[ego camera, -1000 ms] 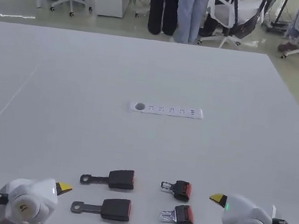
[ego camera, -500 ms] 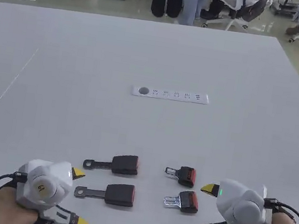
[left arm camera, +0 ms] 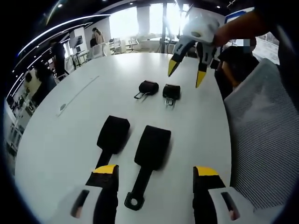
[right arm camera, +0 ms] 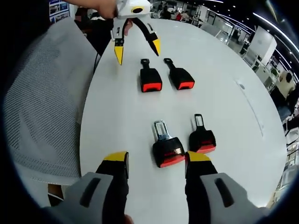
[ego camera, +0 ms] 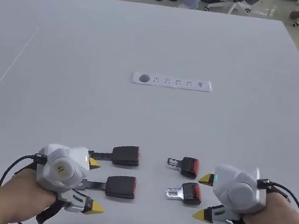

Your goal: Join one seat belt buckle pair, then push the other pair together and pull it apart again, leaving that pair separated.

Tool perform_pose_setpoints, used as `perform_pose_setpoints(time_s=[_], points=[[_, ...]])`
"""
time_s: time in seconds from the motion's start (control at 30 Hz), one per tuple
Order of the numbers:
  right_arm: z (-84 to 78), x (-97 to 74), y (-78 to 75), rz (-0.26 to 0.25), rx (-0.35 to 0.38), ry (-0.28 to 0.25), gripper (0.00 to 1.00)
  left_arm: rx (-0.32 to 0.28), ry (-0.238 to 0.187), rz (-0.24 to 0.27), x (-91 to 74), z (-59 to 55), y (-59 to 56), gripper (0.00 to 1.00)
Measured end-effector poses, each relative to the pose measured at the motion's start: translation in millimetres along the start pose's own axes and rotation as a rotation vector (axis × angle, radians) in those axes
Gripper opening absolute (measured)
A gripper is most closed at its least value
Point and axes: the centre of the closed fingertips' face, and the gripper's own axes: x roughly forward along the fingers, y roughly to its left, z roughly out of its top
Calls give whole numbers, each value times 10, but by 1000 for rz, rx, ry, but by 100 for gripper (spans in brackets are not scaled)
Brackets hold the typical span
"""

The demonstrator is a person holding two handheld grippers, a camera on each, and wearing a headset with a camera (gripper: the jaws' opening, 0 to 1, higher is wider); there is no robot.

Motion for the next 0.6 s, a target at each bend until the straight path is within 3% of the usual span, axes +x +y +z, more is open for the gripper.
perform_pose_setpoints(time_s=[0.2,0.3,0.37,0.47,0.6], points=[[-32,82,-61,18,-7,15,40,33,13,-20,131,10,41,64],[-35,112,-85,19,-14,16,41,76,-20,-41,182,75,18,58],[-32,123,-118,8,-23,18,45,93,-9,-55,221,79,-5,57],[-50,148,-123,27,-42,30,43,108,21,-75,276,53,-1,55],[-67,181,-199,32,-62,50,43,128,16,-87,316,105,72,51]])
